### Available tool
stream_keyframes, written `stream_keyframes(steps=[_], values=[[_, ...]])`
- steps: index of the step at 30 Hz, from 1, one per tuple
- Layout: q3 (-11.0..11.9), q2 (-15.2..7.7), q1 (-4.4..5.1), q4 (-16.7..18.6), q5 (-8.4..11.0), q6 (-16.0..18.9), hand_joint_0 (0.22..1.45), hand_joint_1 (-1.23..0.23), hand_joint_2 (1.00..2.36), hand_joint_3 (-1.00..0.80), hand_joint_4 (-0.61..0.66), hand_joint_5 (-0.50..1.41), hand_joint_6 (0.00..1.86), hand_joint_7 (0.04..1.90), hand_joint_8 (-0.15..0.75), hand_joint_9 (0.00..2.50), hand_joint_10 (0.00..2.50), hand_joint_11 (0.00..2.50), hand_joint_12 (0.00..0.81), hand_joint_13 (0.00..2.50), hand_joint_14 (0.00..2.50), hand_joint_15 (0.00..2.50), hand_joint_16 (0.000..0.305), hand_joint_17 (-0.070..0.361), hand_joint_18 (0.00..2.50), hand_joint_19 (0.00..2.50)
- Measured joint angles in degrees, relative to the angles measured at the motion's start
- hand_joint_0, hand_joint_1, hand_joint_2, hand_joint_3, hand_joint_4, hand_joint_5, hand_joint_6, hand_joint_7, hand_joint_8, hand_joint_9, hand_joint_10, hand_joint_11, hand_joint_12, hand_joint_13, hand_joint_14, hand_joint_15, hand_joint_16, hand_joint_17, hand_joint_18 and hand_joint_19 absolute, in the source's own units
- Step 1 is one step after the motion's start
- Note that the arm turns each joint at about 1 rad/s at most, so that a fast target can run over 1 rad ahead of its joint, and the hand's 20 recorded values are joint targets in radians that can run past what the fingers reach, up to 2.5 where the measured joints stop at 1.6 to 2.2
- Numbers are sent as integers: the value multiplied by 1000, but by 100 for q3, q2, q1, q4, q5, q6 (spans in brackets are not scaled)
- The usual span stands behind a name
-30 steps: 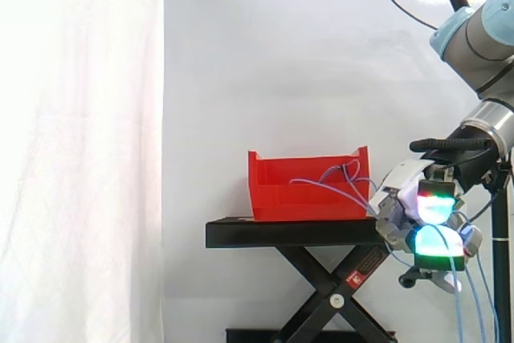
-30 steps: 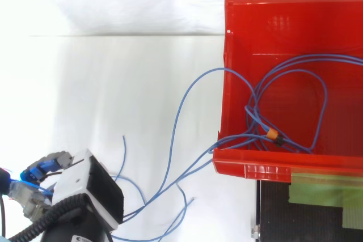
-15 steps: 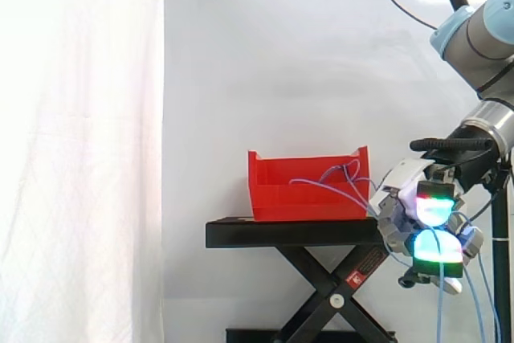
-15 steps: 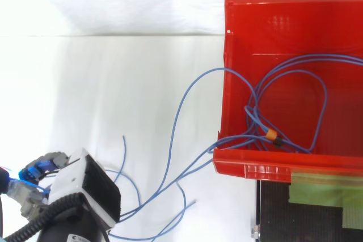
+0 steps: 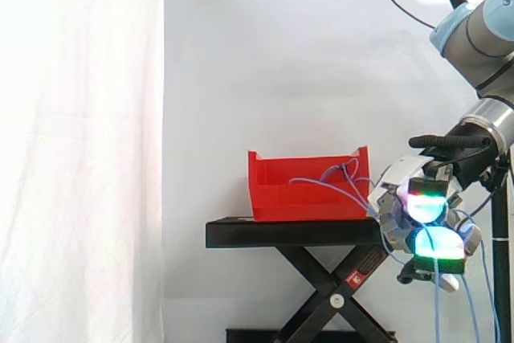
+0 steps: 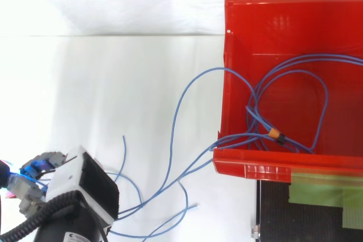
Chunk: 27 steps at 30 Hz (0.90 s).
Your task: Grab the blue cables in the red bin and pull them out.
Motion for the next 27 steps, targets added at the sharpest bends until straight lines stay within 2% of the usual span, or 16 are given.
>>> stream_keyframes(steps=[13, 18, 22, 27], values=[[0, -2, 6, 9, 1, -2, 733, -624, 1000, -1000, -9, 784, 383, 745, 183, 1163, 946, 1646, 304, 1437, 5, 1595, 47, 107, 804, 674], [23, -3, 17, 212, -6, -132, 734, -629, 1000, -1000, -4, 781, 383, 749, 181, 1167, 927, 1659, 300, 1432, 5, 1600, 47, 106, 805, 683], [107, -2, 17, 606, -22, -505, 732, -643, 1000, -1000, -5, 756, 412, 734, 190, 1162, 924, 1659, 299, 1432, 5, 1601, 48, 107, 807, 680], [318, -4, 16, 1326, -163, -1264, 728, -655, 1000, -1000, 5, 709, 501, 689, 183, 1152, 930, 1650, 298, 1434, 5, 1597, 48, 108, 809, 681]])
